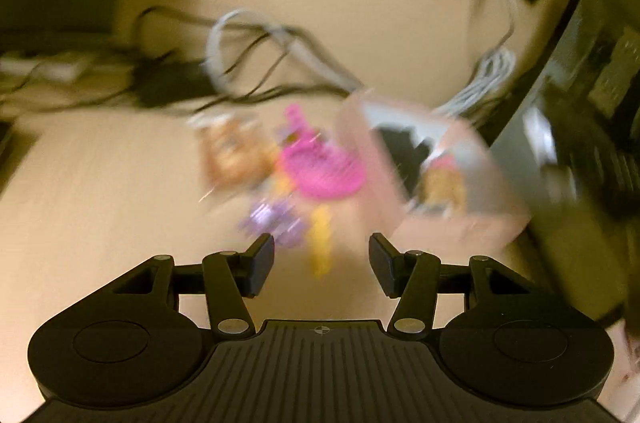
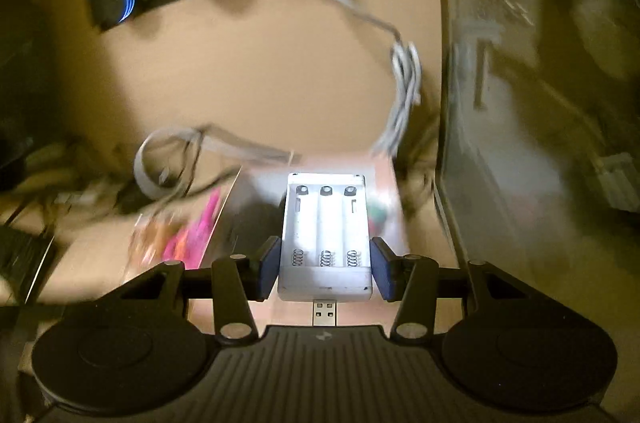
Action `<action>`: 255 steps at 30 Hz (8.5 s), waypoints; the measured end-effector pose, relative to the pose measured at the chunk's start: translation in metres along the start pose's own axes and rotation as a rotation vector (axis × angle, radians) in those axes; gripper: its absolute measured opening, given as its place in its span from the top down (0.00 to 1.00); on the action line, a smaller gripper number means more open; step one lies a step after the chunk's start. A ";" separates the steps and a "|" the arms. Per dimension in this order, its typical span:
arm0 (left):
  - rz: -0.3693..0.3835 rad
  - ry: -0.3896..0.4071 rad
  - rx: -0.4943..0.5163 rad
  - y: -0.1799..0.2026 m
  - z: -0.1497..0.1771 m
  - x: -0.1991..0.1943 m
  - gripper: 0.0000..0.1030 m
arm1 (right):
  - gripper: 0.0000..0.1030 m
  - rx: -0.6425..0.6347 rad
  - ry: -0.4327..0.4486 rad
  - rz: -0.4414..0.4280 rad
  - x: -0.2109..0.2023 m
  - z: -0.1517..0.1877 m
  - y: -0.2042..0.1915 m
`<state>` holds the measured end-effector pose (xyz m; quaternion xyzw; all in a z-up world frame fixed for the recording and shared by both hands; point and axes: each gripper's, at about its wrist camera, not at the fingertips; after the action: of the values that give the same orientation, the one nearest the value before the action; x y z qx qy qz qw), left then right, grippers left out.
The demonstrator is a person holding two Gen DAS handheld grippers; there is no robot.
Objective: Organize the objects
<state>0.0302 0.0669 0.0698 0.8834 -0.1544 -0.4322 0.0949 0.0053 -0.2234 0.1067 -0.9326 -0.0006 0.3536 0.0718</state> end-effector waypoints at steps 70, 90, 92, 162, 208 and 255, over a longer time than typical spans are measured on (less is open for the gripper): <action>-0.054 -0.087 -0.200 -0.101 0.032 -0.034 0.45 | 0.15 -0.263 -0.174 -0.078 0.071 0.087 -0.183; -0.039 -0.134 -0.257 -0.129 0.037 -0.038 0.45 | 0.60 -0.291 -0.202 -0.111 0.125 0.068 -0.204; -0.025 -0.140 -0.249 -0.124 0.036 -0.035 0.45 | 0.60 -0.285 -0.213 -0.130 0.120 0.070 -0.201; -0.094 -0.072 -0.145 -0.096 0.053 -0.067 0.45 | 0.00 -0.278 -0.165 -0.082 0.065 0.102 -0.182; 0.031 -0.113 -0.146 -0.089 0.057 -0.032 0.45 | 0.40 -0.383 -0.339 -0.217 0.027 0.142 -0.191; -0.124 -0.120 -0.030 -0.078 0.076 -0.066 0.45 | 0.12 -0.322 -0.263 -0.102 0.013 0.166 -0.176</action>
<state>-0.0534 0.1609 0.0480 0.8621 -0.0985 -0.4918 0.0719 -0.0854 -0.0259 -0.0011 -0.8766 -0.1139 0.4635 -0.0610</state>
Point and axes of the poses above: each gripper's, at about its wrist camera, not at the fingertips, and x roughly the way its jaws point, y to its right, z to its underside, and after that the axes turned 6 degrees about -y, right-handed
